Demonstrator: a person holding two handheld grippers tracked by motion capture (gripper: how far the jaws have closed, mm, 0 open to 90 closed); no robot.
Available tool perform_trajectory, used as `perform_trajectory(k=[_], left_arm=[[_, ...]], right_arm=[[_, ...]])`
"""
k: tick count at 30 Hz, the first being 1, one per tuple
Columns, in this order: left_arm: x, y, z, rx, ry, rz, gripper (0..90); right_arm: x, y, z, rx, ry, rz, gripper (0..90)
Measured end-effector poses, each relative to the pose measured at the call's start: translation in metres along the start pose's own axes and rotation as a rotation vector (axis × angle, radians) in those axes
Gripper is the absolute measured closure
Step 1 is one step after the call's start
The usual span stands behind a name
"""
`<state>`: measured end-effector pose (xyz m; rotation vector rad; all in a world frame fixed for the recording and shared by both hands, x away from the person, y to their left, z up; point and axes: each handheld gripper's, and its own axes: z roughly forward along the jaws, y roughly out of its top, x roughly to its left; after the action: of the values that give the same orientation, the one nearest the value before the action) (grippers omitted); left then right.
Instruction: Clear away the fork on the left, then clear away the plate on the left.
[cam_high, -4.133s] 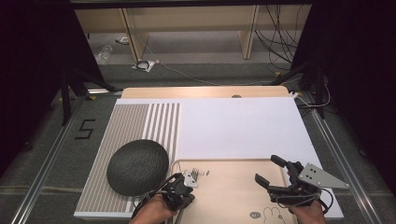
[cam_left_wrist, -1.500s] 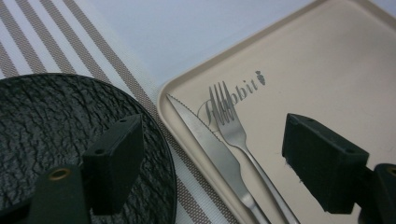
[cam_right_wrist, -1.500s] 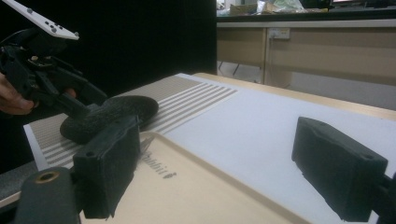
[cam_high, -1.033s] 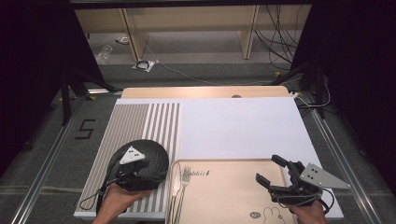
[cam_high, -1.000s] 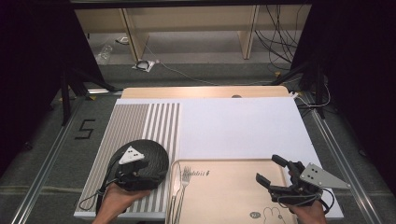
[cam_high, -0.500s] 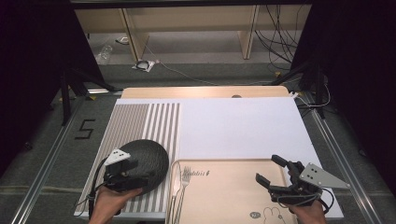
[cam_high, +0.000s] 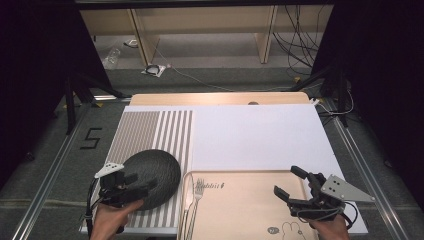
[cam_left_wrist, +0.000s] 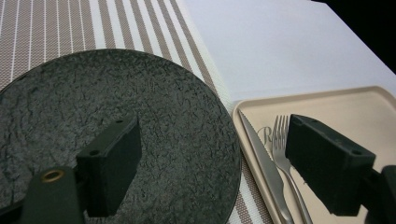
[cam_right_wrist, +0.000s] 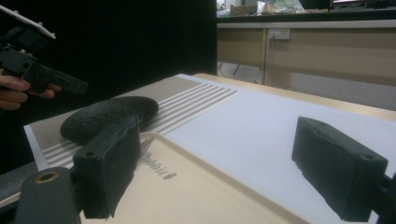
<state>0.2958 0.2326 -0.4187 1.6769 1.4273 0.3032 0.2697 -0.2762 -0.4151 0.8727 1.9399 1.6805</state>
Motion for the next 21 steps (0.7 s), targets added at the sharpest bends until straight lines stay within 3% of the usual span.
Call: perform_trajectory(k=[4,14,19,20,21], left_arm=[[0.002,-0.002,-0.001,0.001,0.012,-0.008,18.3],[0.012,-0.007,-0.005,0.017,0.057,-0.081,18.3],[0.019,-0.01,-0.008,0.009,0.058,-0.161,17.9],[0.019,-0.01,-0.008,0.009,0.058,-0.161,17.8],[0.021,-0.012,-0.008,0.006,0.053,-0.195,17.8]], right_arm=[[0.0,0.0,0.0,0.006,-0.003,0.002,16.4],[0.0,0.0,0.0,0.007,-0.003,0.0,16.4],[0.0,0.0,0.0,0.004,0.0,0.0,16.4],[0.001,0.0,0.0,0.007,-0.001,-0.001,16.4],[0.001,0.0,0.0,0.008,-0.001,-0.001,16.4]])
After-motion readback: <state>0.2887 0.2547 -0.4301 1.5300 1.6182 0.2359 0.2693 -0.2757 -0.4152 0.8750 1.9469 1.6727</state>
